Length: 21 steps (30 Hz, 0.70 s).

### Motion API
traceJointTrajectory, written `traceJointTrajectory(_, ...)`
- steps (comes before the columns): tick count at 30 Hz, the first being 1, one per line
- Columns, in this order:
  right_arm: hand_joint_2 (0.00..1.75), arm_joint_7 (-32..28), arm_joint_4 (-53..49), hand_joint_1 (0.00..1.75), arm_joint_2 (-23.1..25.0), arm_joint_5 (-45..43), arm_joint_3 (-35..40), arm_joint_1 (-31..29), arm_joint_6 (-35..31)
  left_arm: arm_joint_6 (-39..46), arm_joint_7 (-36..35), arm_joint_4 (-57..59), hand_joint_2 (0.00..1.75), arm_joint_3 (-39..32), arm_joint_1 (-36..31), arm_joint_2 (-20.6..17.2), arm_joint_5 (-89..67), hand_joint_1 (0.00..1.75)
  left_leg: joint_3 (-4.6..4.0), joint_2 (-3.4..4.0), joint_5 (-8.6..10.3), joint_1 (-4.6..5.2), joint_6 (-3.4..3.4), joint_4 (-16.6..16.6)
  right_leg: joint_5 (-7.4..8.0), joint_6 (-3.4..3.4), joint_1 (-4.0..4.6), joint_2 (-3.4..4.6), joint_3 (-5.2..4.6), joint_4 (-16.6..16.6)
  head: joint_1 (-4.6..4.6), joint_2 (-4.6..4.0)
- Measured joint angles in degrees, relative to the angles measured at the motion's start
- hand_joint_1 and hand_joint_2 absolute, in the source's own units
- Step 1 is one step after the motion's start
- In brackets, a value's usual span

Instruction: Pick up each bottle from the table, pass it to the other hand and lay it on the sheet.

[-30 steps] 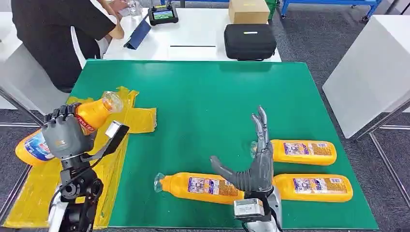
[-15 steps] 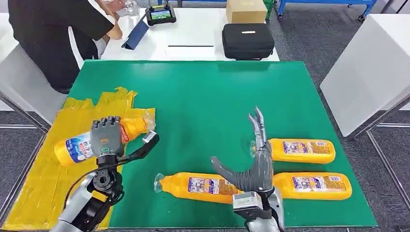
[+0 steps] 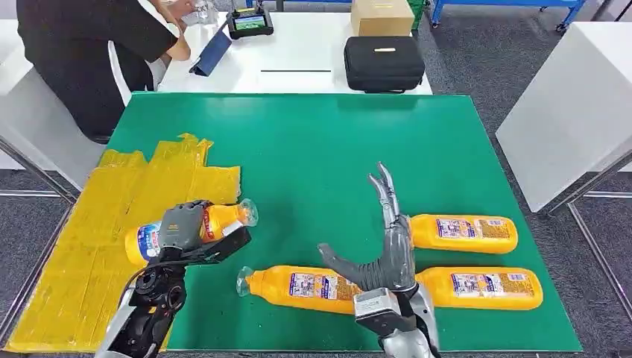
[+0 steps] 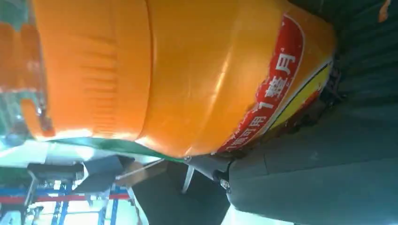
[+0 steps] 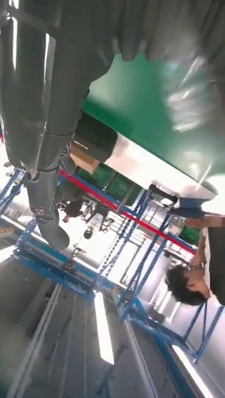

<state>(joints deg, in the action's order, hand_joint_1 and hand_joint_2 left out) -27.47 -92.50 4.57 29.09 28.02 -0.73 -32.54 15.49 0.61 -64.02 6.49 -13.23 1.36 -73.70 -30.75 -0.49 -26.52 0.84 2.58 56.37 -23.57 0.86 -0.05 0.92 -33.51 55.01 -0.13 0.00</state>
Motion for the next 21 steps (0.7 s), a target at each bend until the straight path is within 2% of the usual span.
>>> traceJointTrajectory(8,1.75,2.45,0.00,0.00,0.02,2.73,0.00,-0.19,2.84,-0.76,-1.86,-0.09,1.75,-5.59,1.62,1.12,-1.77,0.00,0.02,-0.04,0.00,0.01,0.00,0.00,0.00,0.00,0.00,-0.01,0.00,0.01,0.00,0.00)
traceJointTrajectory(19,1.75,2.62,0.00,0.00,0.02,2.93,0.00,-0.18,3.10,-0.52,-1.97,-0.22,1.75,-7.60,2.50,1.88,-1.81,0.00,0.01,-0.03,0.00,0.02,0.00,0.00,0.00,0.00,-0.01,-0.01,0.01,0.01,0.00,0.00)
traceJointTrajectory(20,1.75,2.67,0.00,0.00,0.02,3.19,0.00,-0.18,3.10,-0.17,-2.27,-0.24,0.00,-7.69,2.55,1.92,-2.03,0.00,0.01,-0.03,0.00,0.02,0.00,0.00,0.00,0.00,-0.01,-0.01,0.01,0.01,0.00,0.00)
traceJointTrajectory(21,1.75,3.00,0.00,0.00,0.02,4.14,0.00,-0.17,3.19,0.59,-2.93,-0.33,0.00,-7.76,2.65,2.03,-2.75,0.00,0.02,-0.03,0.00,0.02,0.00,0.00,0.00,0.00,-0.01,-0.01,0.00,0.01,0.00,0.00)
